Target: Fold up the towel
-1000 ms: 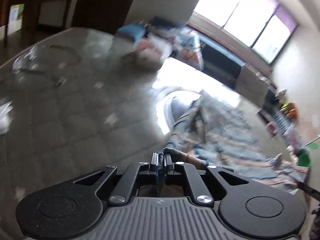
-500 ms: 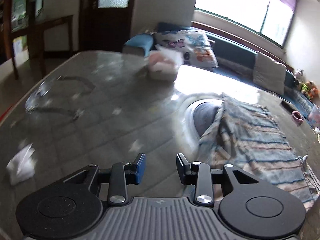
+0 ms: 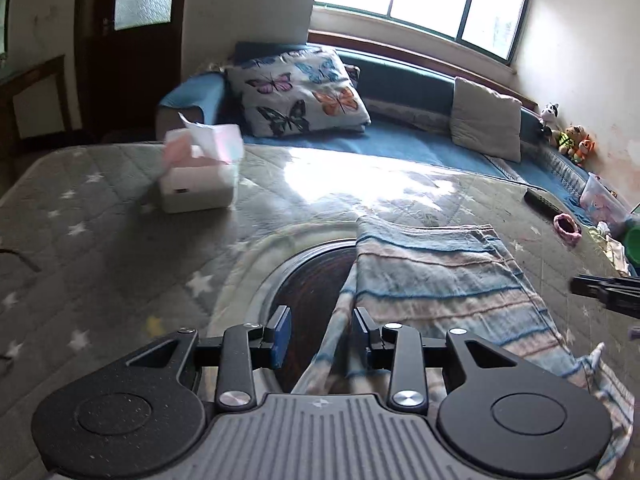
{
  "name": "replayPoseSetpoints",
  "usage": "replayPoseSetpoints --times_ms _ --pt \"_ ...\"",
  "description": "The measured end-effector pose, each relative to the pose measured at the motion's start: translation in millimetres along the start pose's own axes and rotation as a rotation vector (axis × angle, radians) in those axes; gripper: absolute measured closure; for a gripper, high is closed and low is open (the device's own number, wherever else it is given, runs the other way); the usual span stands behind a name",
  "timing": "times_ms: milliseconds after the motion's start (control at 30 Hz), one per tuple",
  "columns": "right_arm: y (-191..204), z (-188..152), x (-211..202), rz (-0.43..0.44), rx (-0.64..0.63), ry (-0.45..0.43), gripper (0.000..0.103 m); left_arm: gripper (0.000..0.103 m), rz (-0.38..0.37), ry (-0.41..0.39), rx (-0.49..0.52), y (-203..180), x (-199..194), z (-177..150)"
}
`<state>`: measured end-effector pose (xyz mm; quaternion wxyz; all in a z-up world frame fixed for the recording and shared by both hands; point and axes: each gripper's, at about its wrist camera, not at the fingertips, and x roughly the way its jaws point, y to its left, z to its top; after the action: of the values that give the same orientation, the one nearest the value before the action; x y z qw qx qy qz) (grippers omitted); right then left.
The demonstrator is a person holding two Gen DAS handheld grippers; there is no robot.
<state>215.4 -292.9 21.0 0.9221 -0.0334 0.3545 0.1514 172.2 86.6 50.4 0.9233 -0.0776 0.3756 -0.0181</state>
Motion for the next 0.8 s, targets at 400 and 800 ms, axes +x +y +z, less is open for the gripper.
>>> replayPoseSetpoints --times_ms 400,800 --pt "-1.0 32.3 106.2 0.02 0.063 0.034 0.068 0.066 -0.018 0.054 -0.067 13.2 51.4 26.8" --pt "0.0 26.5 85.1 -0.017 0.031 -0.07 0.099 0.066 -0.034 0.07 -0.094 13.9 73.5 34.3"
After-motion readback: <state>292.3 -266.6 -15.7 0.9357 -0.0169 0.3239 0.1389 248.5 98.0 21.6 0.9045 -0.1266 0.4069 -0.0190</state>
